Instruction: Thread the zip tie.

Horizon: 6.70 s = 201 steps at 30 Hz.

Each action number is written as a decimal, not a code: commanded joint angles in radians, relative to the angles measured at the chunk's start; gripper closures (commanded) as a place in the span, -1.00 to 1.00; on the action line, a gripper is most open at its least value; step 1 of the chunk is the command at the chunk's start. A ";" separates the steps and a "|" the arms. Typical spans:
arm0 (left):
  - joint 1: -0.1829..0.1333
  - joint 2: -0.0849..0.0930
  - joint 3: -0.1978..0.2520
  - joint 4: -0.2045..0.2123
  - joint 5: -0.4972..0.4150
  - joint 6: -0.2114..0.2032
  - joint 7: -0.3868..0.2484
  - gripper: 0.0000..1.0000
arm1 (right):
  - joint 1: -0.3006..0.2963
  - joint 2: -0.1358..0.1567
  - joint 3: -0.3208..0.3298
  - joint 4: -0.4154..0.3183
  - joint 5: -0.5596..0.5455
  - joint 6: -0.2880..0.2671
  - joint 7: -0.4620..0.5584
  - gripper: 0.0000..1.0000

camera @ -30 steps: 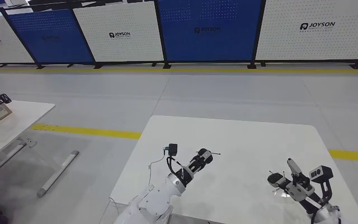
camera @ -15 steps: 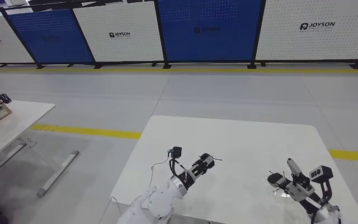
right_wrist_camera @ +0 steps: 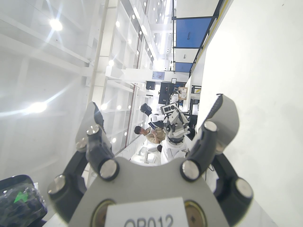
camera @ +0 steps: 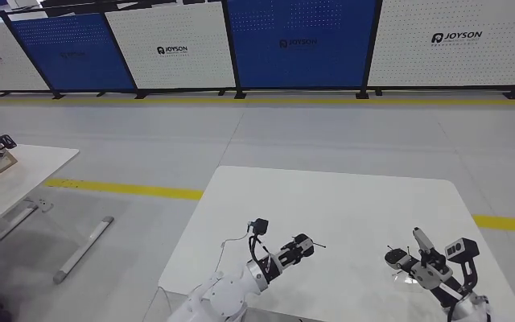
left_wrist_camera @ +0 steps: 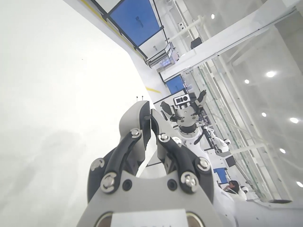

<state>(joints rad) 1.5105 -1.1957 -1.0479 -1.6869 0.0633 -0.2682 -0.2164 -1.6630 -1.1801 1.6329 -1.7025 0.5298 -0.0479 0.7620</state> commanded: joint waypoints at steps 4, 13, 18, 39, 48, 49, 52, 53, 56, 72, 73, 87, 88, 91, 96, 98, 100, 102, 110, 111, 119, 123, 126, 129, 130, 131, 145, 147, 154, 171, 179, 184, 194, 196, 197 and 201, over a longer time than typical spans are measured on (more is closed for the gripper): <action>0.007 0.003 -0.014 -0.038 -0.045 -0.031 -0.015 1.00 | 0.000 0.000 0.000 0.000 0.000 0.000 0.000 -1.00; -0.006 0.001 0.006 -0.010 -0.036 -0.012 -0.029 1.00 | 0.000 0.000 0.000 0.000 0.000 0.000 0.000 -1.00; -0.014 0.000 0.015 0.001 -0.061 -0.017 -0.071 1.00 | 0.000 0.000 0.000 0.000 0.000 0.000 0.000 -1.00; -0.014 0.000 0.015 0.001 -0.061 -0.017 -0.071 1.00 | 0.145 0.059 0.076 -0.077 -0.407 0.212 0.230 -1.00; -0.014 0.000 0.015 0.001 -0.061 -0.017 -0.071 1.00 | 0.143 0.063 0.068 -0.091 -0.448 0.188 0.233 -1.00; -0.014 0.000 0.015 0.001 -0.061 -0.017 -0.071 1.00 | 0.145 0.068 0.068 -0.101 -0.483 0.173 0.257 -1.00; -0.014 0.000 0.015 0.001 -0.061 -0.017 -0.071 1.00 | 0.164 0.082 0.065 -0.110 -0.540 0.131 0.377 -1.00; -0.014 0.000 0.015 0.001 -0.061 -0.017 -0.071 1.00 | 0.189 0.089 0.070 -0.097 -0.549 0.116 0.437 -1.00; -0.014 0.000 0.015 0.001 -0.061 -0.017 -0.071 1.00 | 0.240 0.103 0.057 -0.085 -0.641 0.103 0.519 -1.00; -0.014 0.000 0.015 0.001 -0.061 -0.017 -0.071 1.00 | 0.274 0.121 0.036 -0.085 -0.770 0.079 0.556 -1.00; -0.014 0.000 0.015 0.001 -0.061 -0.017 -0.071 1.00 | 0.278 0.125 0.033 -0.091 -0.805 0.086 0.566 -1.00; -0.014 0.000 0.015 0.001 -0.061 -0.017 -0.071 1.00 | 0.333 0.153 -0.018 -0.090 -1.070 0.214 0.612 -1.00; -0.014 0.000 0.015 0.001 -0.061 -0.017 -0.071 1.00 | 0.333 0.153 -0.018 -0.090 -1.070 0.214 0.612 -1.00; -0.014 0.000 0.015 0.001 -0.061 -0.017 -0.071 1.00 | 0.333 0.153 -0.018 -0.090 -1.070 0.214 0.612 -1.00; -0.014 0.000 0.015 0.001 -0.061 -0.017 -0.071 1.00 | 0.345 0.159 -0.057 -0.089 -1.151 0.211 0.628 -1.00; -0.014 0.000 0.015 0.001 -0.061 -0.017 -0.071 1.00 | 0.379 0.164 -0.112 -0.080 -1.207 0.217 0.628 -1.00; -0.014 0.000 0.015 0.001 -0.061 -0.017 -0.071 1.00 | 0.409 0.167 -0.158 -0.059 -1.241 0.242 0.628 -1.00; -0.014 0.000 0.015 0.001 -0.061 -0.017 -0.071 1.00 | 0.444 0.171 -0.207 -0.020 -1.239 0.249 0.628 -1.00; -0.014 0.000 0.015 0.001 -0.061 -0.017 -0.071 1.00 | 0.498 0.181 -0.272 0.041 -1.235 0.260 0.628 -1.00; -0.014 0.000 0.015 0.001 -0.061 -0.017 -0.071 1.00 | 0.498 0.181 -0.272 0.041 -1.235 0.260 0.628 -1.00; -0.014 0.000 0.015 0.001 -0.061 -0.017 -0.071 1.00 | 0.462 0.187 -0.250 0.022 -1.206 0.193 0.586 -1.00; -0.014 0.000 0.015 0.001 -0.061 -0.017 -0.071 1.00 | 0.423 0.195 -0.224 -0.032 -1.226 0.180 0.589 -1.00; -0.014 0.000 0.015 0.001 -0.061 -0.017 -0.071 1.00 | 0.406 0.201 -0.211 -0.052 -1.236 0.173 0.620 -0.86; -0.014 0.000 0.015 0.001 -0.061 -0.017 -0.071 1.00 | 0.423 0.206 -0.234 -0.027 -1.250 0.173 0.628 0.06; -0.014 0.000 0.015 0.001 -0.061 -0.017 -0.071 1.00 | 0.431 0.207 -0.244 -0.019 -1.248 0.170 0.628 0.06; -0.014 0.000 0.015 0.001 -0.061 -0.017 -0.071 1.00 | 0.440 0.208 -0.252 -0.012 -1.245 0.171 0.628 0.08; -0.014 0.000 0.015 0.001 -0.061 -0.017 -0.071 1.00 | 0.561 0.241 -0.415 0.117 -1.240 0.286 0.628 0.22; -0.014 0.000 0.015 0.001 -0.061 -0.017 -0.071 1.00 | 0.575 0.248 -0.436 0.128 -1.234 0.296 0.628 0.28; -0.014 0.000 0.015 0.001 -0.061 -0.017 -0.071 1.00 | 0.636 0.267 -0.528 0.177 -1.222 0.332 0.628 0.36; -0.014 0.000 0.015 0.001 -0.061 -0.017 -0.071 1.00 | 0.796 0.282 -0.725 0.309 -1.132 0.388 0.628 0.60; -0.014 0.000 0.015 0.001 -0.061 -0.017 -0.071 1.00 | 0.839 0.274 -0.775 0.362 -1.112 0.388 0.628 0.70; -0.014 0.000 0.015 0.001 -0.061 -0.017 -0.071 1.00 | 0.860 0.266 -0.801 0.389 -1.111 0.388 0.628 0.72; -0.014 0.000 0.015 0.001 -0.061 -0.017 -0.071 1.00 | 0.889 0.250 -0.828 0.436 -1.111 0.388 0.628 1.00; -0.014 0.000 0.015 0.001 -0.061 -0.017 -0.071 1.00 | 0.887 0.249 -0.829 0.435 -1.115 0.388 0.628 1.00; -0.014 0.000 0.015 0.001 -0.061 -0.017 -0.071 1.00 | 0.885 0.250 -0.827 0.430 -1.120 0.388 0.628 1.00; -0.014 0.000 0.015 0.001 -0.061 -0.017 -0.071 1.00 | 0.846 0.263 -0.770 0.380 -1.130 0.388 0.627 1.00</action>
<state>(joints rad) 1.4969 -1.1952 -1.0328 -1.6860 0.0018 -0.2853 -0.2874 -0.8014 -0.9229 0.8377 -1.3043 -0.5980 0.3400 1.3900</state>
